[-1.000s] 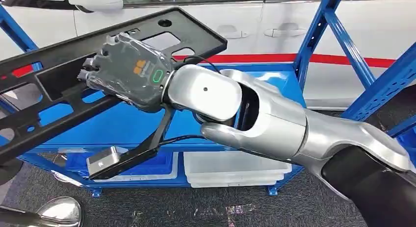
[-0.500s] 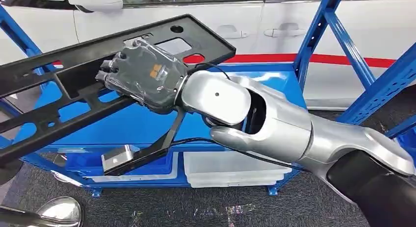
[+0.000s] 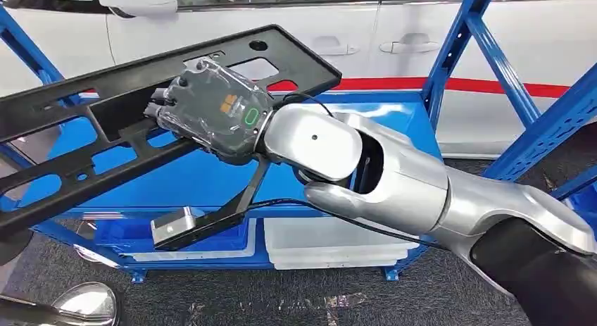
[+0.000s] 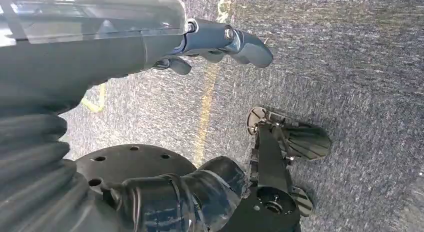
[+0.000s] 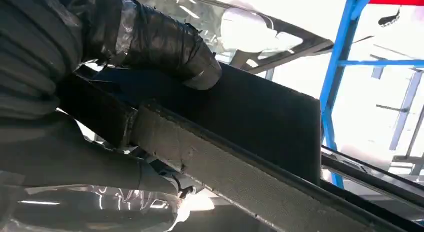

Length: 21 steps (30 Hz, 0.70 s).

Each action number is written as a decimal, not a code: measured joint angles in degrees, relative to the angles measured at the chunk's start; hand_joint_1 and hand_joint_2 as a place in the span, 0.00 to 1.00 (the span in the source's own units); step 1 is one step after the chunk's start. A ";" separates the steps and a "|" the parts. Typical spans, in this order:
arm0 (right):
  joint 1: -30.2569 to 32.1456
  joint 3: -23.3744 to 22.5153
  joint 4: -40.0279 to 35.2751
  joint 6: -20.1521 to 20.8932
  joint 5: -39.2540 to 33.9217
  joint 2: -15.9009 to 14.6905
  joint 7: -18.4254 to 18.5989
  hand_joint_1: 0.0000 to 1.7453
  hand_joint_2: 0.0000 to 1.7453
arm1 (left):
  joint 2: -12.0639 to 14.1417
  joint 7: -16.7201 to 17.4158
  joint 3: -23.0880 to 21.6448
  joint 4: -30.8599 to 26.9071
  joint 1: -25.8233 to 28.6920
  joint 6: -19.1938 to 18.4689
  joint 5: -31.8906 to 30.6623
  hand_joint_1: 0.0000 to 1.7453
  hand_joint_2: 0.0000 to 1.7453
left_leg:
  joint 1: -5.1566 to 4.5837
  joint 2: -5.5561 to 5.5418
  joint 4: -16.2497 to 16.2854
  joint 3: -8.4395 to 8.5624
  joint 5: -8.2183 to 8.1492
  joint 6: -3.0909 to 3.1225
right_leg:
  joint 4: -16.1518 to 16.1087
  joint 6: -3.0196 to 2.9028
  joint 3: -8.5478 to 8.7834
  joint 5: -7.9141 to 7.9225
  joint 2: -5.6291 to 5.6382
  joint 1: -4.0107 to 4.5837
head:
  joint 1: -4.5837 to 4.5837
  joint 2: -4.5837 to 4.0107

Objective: Take the parts from the cabinet and place them on the table.

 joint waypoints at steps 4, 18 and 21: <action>0.13 0.00 -0.02 0.02 -0.17 0.00 0.00 1.00 1.00 | 0.02 0.00 0.00 0.00 0.00 0.00 0.00 0.00 1.00 | -0.12 0.00 0.32 -0.16 -0.19 0.39 | -0.23 0.33 0.10 0.11 0.00 -0.11 | 0.00 0.00; 0.85 0.00 -0.35 0.00 -0.90 -0.48 -0.04 1.00 1.00 | 0.02 0.44 -0.04 0.00 -0.08 -0.33 0.00 0.00 1.00 | 1.30 0.12 0.05 1.12 -0.88 -1.13 | 1.53 1.14 -1.20 0.49 0.05 -0.40 | 0.42 0.00; 0.84 0.00 -0.33 0.02 -1.31 -0.61 0.02 1.00 1.00 | -0.04 0.96 -0.07 0.00 -0.01 -0.39 0.02 0.00 1.00 | 1.72 0.06 -0.01 1.11 -1.05 -2.04 | 1.04 -0.37 -1.44 0.60 0.11 -0.49 | 0.35 0.00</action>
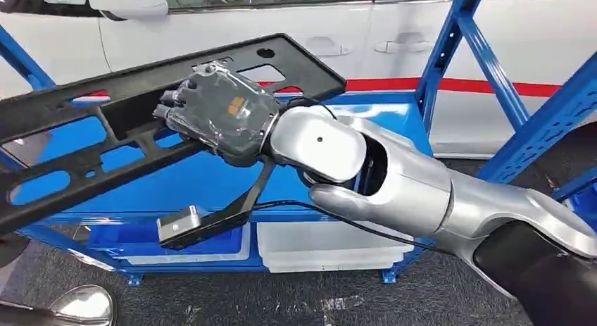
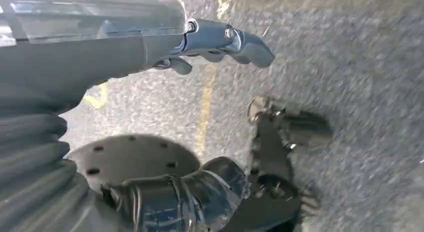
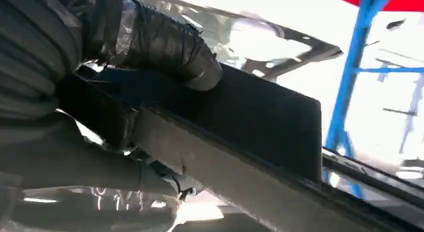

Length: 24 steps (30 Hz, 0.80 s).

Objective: Take the parts from the cabinet and place them on the table.

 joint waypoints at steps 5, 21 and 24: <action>0.37 0.00 -0.02 0.07 -0.44 -0.04 -0.02 1.00 1.00 | 0.00 -0.04 0.00 0.00 -0.09 0.02 0.13 0.00 1.00 | -0.22 0.40 15.69 -6.02 -9.29 0.14 | -0.24 -1.53 -0.58 0.72 -0.21 0.75 | -0.28 0.00; 1.12 0.00 0.04 0.00 -0.83 -0.77 0.09 1.00 1.00 | -0.04 0.00 0.00 0.00 -0.19 -0.22 0.13 0.00 1.00 | -1.56 0.95 -1.06 -0.43 1.84 3.66 | 15.77 1.27 -5.96 -8.42 -0.30 1.06 | 0.20 0.00; 1.09 0.00 0.04 0.00 -0.83 -0.81 0.09 1.00 1.00 | -0.07 0.00 0.00 0.00 -0.16 -0.28 0.13 0.00 1.00 | -1.49 0.94 -0.05 -2.46 2.70 3.19 | 8.47 1.17 0.37 -3.06 -0.46 0.82 | 0.20 0.00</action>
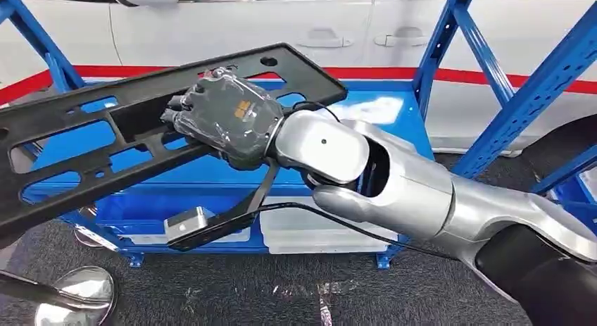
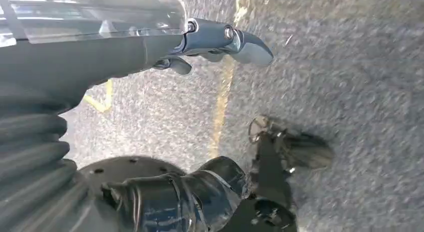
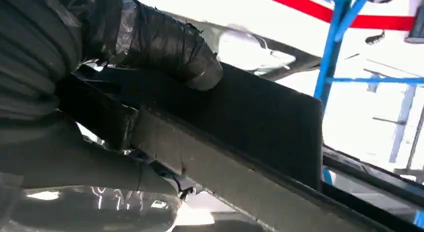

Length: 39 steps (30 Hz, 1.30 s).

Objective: Take the parts from the cabinet and place them on the table.

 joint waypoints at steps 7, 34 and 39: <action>-0.03 0.00 -0.04 0.00 -0.02 -0.02 0.00 1.00 1.00 | -0.02 -0.04 0.00 0.02 0.10 -0.02 0.00 0.00 1.00 | 0.25 -0.26 0.86 -2.05 1.22 -2.24 | -9.74 -2.64 3.98 0.71 -0.16 0.20 | 0.09 0.00; -0.10 0.00 0.57 0.00 -1.01 -0.35 -0.04 1.00 1.00 | -0.20 0.00 -0.02 0.02 -0.14 0.52 -0.17 0.00 1.00 | -0.03 0.08 -0.05 -2.17 2.49 -1.04 | -9.95 -1.21 6.40 -1.18 -0.02 0.72 | -0.24 0.00; -0.28 0.00 0.98 0.83 -0.94 -0.37 0.15 1.00 1.00 | -0.18 0.46 -0.02 0.02 0.01 0.90 -0.04 0.00 1.00 | 0.30 -0.12 2.13 -4.39 -1.04 -2.69 | -11.48 -3.22 4.38 1.99 -0.52 0.40 | -0.24 0.00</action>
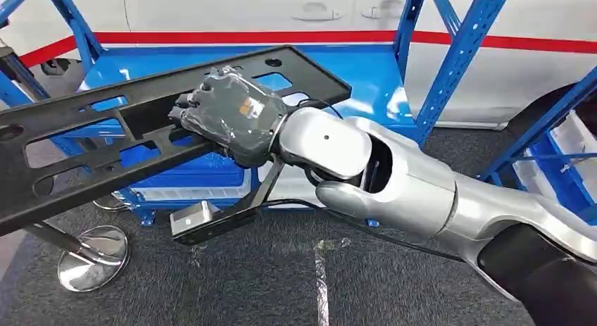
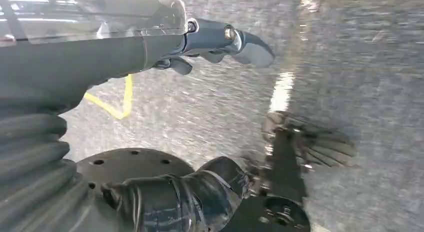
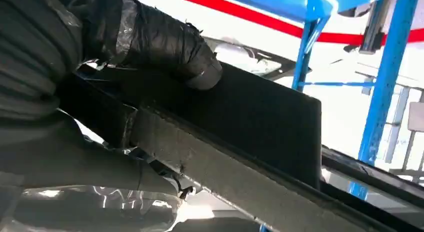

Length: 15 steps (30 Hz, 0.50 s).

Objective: Take the parts from the cabinet and place them on the table.

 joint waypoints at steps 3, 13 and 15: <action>-0.14 0.00 0.39 0.04 0.07 0.02 0.46 1.00 1.00 | -0.02 0.50 0.00 0.00 0.14 -0.07 0.04 0.00 1.00 | 0.18 0.01 12.86 -3.21 -7.81 -0.87 | 0.10 -0.27 -2.33 1.69 -0.02 0.01 | -0.37 0.00; -1.65 0.00 1.68 0.33 0.33 -0.02 0.92 1.00 1.00 | -0.02 0.44 0.00 0.00 -0.14 -0.88 -0.15 0.00 1.00 | 0.54 -0.58 -2.36 10.10 -3.70 -1.82 | 1.96 1.61 -6.66 4.16 -0.01 -0.35 | -0.54 0.00; -1.65 0.00 1.68 0.33 0.33 -0.02 0.92 1.00 1.00 | -0.02 0.44 0.00 0.00 -0.14 -0.88 -0.15 0.00 1.00 | 0.54 -0.58 -2.36 10.10 -3.70 -1.82 | 1.96 1.61 -6.66 4.16 -0.01 -0.35 | -0.54 0.00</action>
